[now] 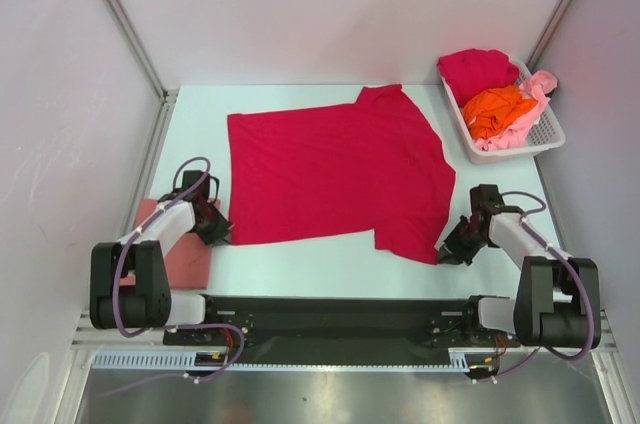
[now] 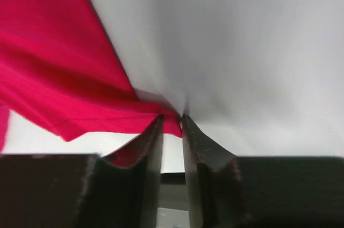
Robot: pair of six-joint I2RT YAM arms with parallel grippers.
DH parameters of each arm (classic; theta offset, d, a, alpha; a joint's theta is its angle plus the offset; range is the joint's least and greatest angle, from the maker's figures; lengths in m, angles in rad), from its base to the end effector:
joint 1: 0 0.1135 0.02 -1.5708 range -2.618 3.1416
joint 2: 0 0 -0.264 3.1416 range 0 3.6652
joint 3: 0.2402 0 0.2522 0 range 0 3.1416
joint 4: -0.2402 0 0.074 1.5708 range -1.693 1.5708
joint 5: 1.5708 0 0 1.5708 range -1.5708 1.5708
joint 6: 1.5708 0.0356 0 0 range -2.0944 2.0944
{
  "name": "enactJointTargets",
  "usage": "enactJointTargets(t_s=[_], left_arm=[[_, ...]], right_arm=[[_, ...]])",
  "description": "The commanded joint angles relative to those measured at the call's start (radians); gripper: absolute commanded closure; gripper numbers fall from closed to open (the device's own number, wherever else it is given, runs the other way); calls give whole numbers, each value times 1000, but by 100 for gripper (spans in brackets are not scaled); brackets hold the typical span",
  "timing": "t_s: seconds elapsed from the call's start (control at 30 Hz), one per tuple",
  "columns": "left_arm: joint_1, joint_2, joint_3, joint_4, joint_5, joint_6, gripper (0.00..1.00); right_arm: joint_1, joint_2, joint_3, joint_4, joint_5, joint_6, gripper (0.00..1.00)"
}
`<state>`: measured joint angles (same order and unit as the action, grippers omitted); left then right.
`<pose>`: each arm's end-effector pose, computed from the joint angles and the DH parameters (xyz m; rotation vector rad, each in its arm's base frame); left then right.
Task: Fold and stack the t-shirts
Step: Fold the tshirt
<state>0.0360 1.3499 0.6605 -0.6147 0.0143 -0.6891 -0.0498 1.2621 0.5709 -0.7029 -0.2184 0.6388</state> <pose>0.2181 0.0073 0.1558 -1.0224 2.7032 -0.1439 0.1860 -0.0016 0.1480 0.9888 2.8441 0.3933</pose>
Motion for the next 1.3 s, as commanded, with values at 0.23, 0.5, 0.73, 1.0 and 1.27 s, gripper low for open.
enactJointTargets(t_s=[0.23, 0.5, 0.73, 1.0, 1.27], left_arm=[[5, -96, -16, 0, -8, -16, 100], [5, -270, -79, -42, -13, -82, 99], [5, -363, -81, -125, -39, -133, 100], [5, -508, -98, -264, -63, -204, 100], [5, -604, -78, -356, -89, -231, 100]], right_arm=[[47, -171, -39, -111, 119, 174, 100], [93, -362, 41, -279, 174, 190, 100], [120, -455, 150, -421, 195, 131, 100], [192, -492, 271, -556, 211, 144, 100], [238, -550, 330, -665, 200, 177, 100]])
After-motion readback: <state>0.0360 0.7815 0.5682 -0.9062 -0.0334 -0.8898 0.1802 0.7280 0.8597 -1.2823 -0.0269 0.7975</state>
